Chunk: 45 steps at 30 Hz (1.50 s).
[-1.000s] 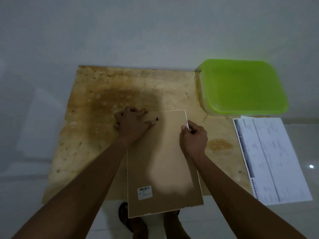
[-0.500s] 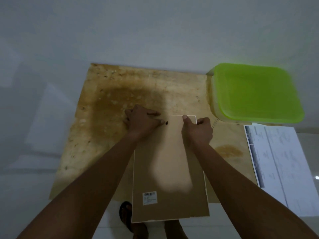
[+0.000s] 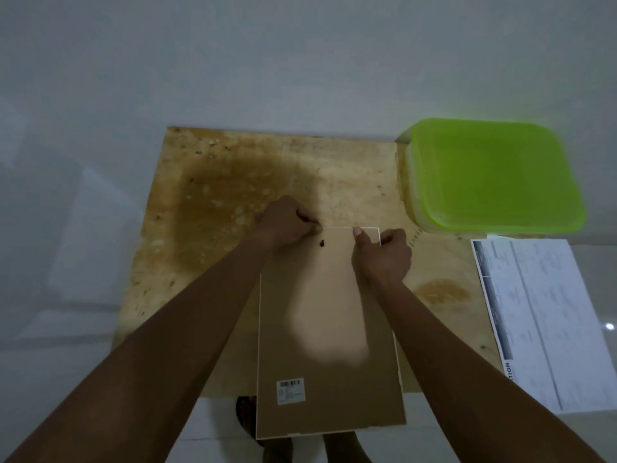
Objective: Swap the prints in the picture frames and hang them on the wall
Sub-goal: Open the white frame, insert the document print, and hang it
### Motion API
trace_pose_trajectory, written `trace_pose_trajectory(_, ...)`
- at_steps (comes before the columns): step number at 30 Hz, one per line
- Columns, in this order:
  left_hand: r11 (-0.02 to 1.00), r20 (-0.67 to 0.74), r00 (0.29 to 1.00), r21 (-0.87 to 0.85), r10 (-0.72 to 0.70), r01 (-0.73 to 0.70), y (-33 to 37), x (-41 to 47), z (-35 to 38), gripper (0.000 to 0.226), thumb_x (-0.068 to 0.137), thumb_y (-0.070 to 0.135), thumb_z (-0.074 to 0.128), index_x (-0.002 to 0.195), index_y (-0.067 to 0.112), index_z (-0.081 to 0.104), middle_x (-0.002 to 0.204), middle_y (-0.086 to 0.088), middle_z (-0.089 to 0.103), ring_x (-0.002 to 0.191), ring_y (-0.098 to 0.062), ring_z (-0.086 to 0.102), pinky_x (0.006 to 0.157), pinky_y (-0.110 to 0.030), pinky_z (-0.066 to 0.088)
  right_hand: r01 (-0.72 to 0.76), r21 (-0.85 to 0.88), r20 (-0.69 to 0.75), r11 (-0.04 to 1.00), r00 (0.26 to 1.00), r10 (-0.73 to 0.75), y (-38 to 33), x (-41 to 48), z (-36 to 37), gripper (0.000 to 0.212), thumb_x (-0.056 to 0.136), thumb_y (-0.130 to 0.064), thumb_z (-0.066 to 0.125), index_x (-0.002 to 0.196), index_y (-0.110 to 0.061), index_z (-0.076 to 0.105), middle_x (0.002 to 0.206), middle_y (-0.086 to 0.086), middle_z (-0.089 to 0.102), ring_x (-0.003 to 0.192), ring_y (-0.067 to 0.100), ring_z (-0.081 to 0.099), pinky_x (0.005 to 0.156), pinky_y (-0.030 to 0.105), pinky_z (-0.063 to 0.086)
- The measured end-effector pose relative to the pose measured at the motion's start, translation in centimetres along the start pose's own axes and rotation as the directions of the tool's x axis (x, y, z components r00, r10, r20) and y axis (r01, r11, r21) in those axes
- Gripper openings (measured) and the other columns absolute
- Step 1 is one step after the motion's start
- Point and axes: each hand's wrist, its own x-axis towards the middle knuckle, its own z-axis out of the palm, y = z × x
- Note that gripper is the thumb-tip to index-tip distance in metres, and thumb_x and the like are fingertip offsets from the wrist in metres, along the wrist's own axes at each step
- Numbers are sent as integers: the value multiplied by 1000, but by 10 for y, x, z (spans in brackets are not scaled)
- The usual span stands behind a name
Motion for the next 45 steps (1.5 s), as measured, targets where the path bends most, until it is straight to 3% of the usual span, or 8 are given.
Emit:
trace_pose_trajectory(7, 998, 66, 996, -1, -57, 58, 4, 7, 3, 11, 57, 44, 79, 56, 51, 71, 72, 28, 68, 100, -10, 64, 100, -51, 46, 28, 30, 50, 999, 998, -30, 4, 4, -2, 45, 78, -47, 78, 91, -17, 48, 100, 13, 63, 96, 35, 60, 83, 39, 46)
trace_pose_trajectory(11, 986, -72, 989, 96, -130, 136, 7, 6, 16, 24, 67, 55, 78, 84, 38, 78, 106, 13, 72, 120, -20, 53, 104, -45, 38, 52, 58, 61, 997, 997, -56, 7, 4, -1, 43, 78, -44, 78, 89, -17, 47, 100, 15, 63, 95, 36, 59, 85, 41, 47)
trace_pose_trajectory(15, 954, -118, 975, 216, -188, 210, 19, 13, 26, 58, 57, 71, 76, 93, 25, 76, 104, 0, 72, 112, -26, 58, 95, -45, 45, 70, 53, 56, 996, 996, -73, 9, 6, 0, 44, 77, -46, 78, 87, -17, 47, 98, 15, 62, 93, 36, 59, 80, 39, 46)
trace_pose_trajectory(20, 958, 107, 994, 287, -22, -10, 30, 27, 6, 36, 70, 56, 80, 84, 23, 80, 79, 7, 72, 78, -13, 66, 63, -26, 45, 92, 37, 55, 995, 994, -94, 11, 8, 1, 45, 78, -45, 79, 86, -16, 44, 96, 17, 62, 89, 35, 57, 72, 34, 36)
trace_pose_trajectory(27, 978, 235, 971, 189, 46, -92, 32, 31, -9, 11, 75, 30, 85, 76, 21, 79, 62, 11, 70, 55, -1, 66, 46, -13, 42, 253, 113, 147, 961, 952, -268, 2, 17, -8, 44, 75, -33, 86, 79, -6, 51, 72, 5, 55, 66, 21, 50, 62, 37, 38)
trace_pose_trajectory(33, 973, 244, 963, 167, 113, -157, 27, 28, -12, 15, 70, 25, 89, 78, 15, 81, 56, 11, 70, 53, -1, 67, 47, -10, 43, 312, 38, 184, 949, 932, -313, 2, 13, -15, 43, 69, -51, 82, 86, -17, 64, 80, 0, 67, 78, 21, 63, 68, 35, 50)
trace_pose_trajectory(39, 936, 224, 937, 168, 269, -309, 25, 26, -6, 16, 68, 26, 89, 80, 18, 82, 76, 8, 76, 65, 3, 68, 61, -10, 51, 345, -333, 80, 877, 937, -339, 27, -32, -29, 55, 80, -63, 69, 124, -30, 63, 123, 4, 58, 112, 32, 52, 89, 44, 46)
trace_pose_trajectory(45, 942, 283, 923, 137, 260, -308, 31, 27, -4, 10, 67, 20, 87, 75, 17, 81, 69, 2, 75, 66, -2, 69, 63, -15, 48, 375, -208, 120, 903, 926, -357, 33, -31, -19, 48, 85, -49, 70, 119, -16, 65, 118, 13, 60, 104, 37, 53, 85, 40, 43)
